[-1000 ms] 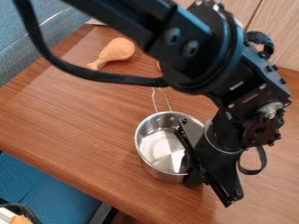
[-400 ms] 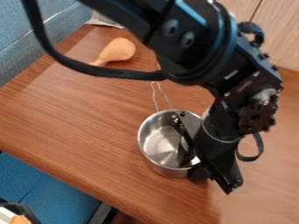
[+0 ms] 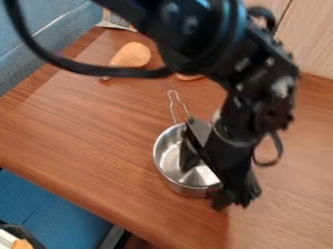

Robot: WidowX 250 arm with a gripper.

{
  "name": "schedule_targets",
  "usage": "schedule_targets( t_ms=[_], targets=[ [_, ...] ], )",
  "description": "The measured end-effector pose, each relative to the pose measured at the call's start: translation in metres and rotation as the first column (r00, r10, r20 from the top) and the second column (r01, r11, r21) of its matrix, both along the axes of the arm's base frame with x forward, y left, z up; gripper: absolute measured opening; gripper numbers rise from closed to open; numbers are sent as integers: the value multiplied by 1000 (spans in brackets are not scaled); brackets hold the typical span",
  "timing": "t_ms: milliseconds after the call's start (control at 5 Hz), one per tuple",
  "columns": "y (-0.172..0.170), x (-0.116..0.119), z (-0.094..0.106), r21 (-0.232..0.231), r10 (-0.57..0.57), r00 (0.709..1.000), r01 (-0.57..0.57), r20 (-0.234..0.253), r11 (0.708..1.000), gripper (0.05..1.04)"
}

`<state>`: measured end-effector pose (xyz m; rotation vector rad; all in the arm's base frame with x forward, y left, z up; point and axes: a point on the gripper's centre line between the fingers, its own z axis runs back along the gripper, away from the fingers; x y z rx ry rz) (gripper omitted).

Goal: Move the silver pot to the bottom right side of the table

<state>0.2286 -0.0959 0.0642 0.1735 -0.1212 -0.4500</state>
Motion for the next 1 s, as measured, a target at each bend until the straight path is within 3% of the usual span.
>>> schedule_targets(
  t_ms=[400,600,1000],
  targets=[
    [8,4,56,-124,36,995,-23,97,992,1002],
    [20,12,71,-176,75,989,-52,126,983,1001],
    [20,11,71,-176,72,990,-49,125,983,1001]
  ],
)
